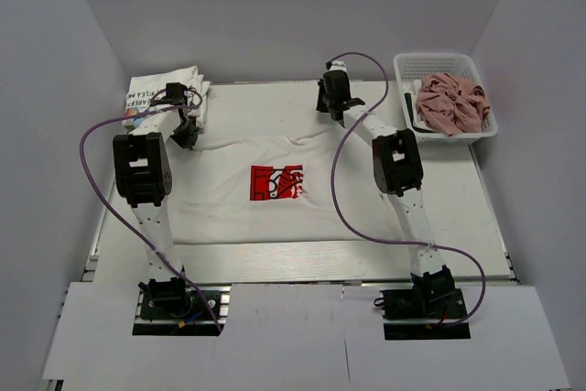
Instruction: Fold and stack the t-shirts
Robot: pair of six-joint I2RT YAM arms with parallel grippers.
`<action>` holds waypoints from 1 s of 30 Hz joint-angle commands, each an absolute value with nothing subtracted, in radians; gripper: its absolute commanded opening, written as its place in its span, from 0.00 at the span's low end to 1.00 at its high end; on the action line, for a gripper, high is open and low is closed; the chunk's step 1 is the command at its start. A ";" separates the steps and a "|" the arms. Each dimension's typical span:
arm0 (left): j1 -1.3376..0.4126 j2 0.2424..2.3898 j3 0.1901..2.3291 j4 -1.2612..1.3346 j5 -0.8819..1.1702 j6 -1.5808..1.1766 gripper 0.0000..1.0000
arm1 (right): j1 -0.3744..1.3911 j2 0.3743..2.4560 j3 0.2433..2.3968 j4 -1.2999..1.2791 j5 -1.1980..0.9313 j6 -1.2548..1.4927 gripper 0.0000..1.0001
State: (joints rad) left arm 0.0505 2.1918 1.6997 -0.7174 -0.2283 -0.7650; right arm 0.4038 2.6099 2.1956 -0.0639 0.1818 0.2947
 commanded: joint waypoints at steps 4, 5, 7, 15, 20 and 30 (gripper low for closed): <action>0.054 2.125 1.677 -0.747 -0.270 -0.761 0.00 | 0.417 2.513 2.140 0.054 0.287 0.229 0.00; 0.043 2.125 1.677 -0.765 -0.282 -0.761 0.00 | 0.420 2.501 2.123 0.058 0.288 0.224 0.00; 0.043 2.114 1.677 -0.776 -0.291 -0.761 0.00 | 0.419 2.447 2.076 0.070 0.296 0.196 0.00; 0.034 1.984 1.553 -0.729 -0.270 -0.772 0.00 | 0.425 2.134 1.689 0.162 0.253 0.183 0.00; 0.034 1.913 1.459 -0.719 -0.258 -0.781 0.00 | 0.434 1.965 1.507 0.111 0.244 0.250 0.00; 0.034 1.711 1.362 -0.701 -0.227 -0.782 0.00 | 0.460 1.551 1.137 0.100 0.268 0.359 0.00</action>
State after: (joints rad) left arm 0.0368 1.8328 1.3891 -0.7246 -0.2474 -0.7788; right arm 0.4530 1.6577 1.1858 0.0765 0.2424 0.3134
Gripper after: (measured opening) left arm 0.038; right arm 0.019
